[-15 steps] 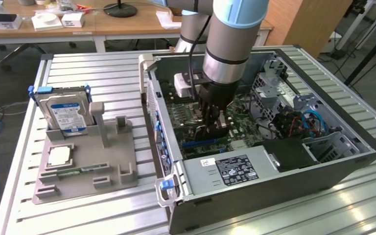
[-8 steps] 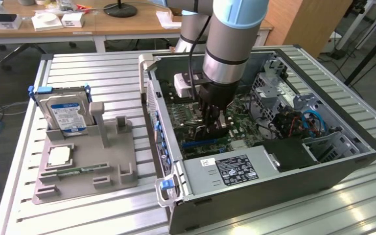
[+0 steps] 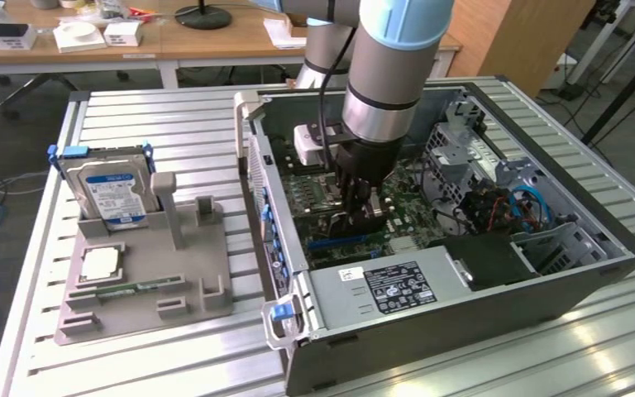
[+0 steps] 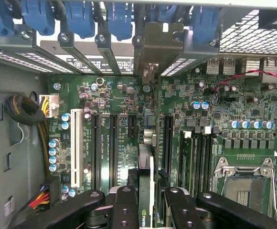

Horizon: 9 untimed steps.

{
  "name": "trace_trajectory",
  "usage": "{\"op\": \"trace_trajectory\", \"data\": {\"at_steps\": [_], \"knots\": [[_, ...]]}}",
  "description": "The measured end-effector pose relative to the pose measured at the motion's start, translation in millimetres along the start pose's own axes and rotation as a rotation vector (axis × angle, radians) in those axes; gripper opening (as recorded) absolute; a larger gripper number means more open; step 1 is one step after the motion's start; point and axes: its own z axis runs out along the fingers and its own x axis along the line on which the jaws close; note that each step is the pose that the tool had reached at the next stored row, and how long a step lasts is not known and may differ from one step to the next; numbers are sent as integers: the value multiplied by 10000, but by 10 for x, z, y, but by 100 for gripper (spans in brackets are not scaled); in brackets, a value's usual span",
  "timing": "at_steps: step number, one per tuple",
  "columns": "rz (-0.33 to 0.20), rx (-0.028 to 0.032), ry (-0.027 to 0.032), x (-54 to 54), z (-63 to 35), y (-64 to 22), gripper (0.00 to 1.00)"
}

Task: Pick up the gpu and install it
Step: 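Insert the gpu into the slot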

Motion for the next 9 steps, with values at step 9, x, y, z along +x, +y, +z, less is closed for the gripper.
{"op": "trace_trajectory", "data": {"at_steps": [9], "knots": [[0, 0, 1, 0, 6, 0, 26]]}}
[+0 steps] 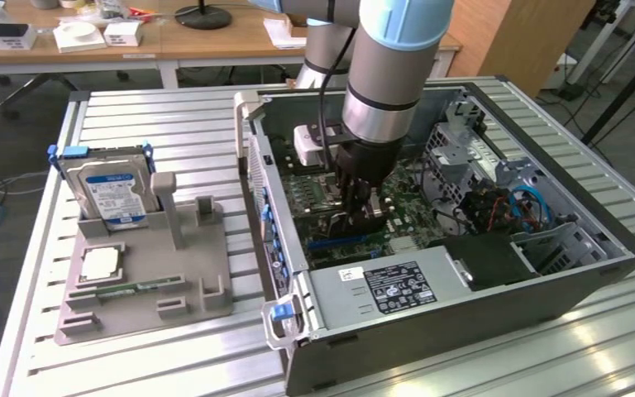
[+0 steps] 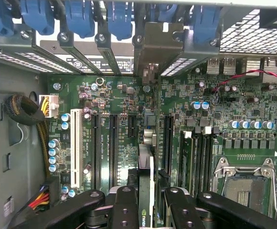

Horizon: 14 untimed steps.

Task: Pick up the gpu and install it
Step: 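Insert the gpu into the slot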

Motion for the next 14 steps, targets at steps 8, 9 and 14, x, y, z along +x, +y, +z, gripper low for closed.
{"op": "trace_trajectory", "data": {"at_steps": [8, 9, 14], "knots": [[0, 1, -1, 0, 4, 0, 26], [0, 1, -1, 0, 4, 0, 26], [0, 0, -1, 0, 7, 0, 26]]}}
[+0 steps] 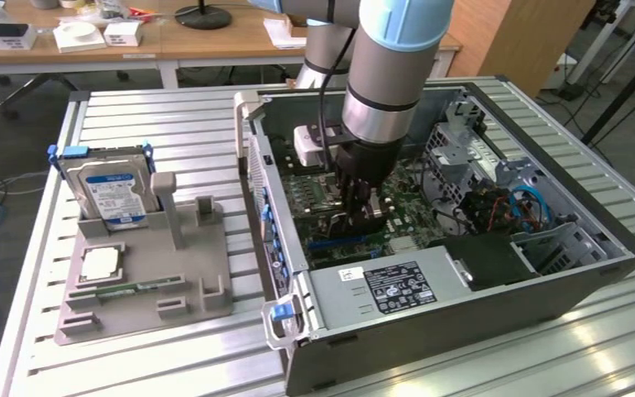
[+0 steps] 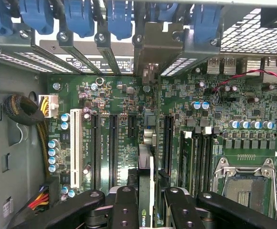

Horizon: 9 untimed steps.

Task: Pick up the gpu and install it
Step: 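Insert the gpu into the slot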

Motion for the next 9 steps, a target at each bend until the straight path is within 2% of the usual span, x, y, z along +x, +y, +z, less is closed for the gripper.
{"op": "trace_trajectory", "data": {"at_steps": [9], "knots": [[-1, 0, 0, 0, 4, 4, 26]]}}
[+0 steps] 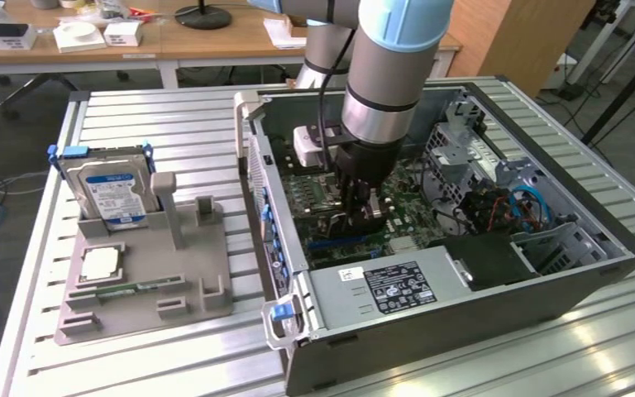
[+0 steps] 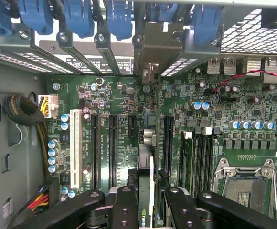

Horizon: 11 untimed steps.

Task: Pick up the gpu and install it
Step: 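Insert the gpu into the slot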

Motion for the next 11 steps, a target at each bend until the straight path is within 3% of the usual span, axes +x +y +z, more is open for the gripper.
{"op": "trace_trajectory", "data": {"at_steps": [11], "knots": [[0, 0, -1, 0, 6, 0, 26]]}}
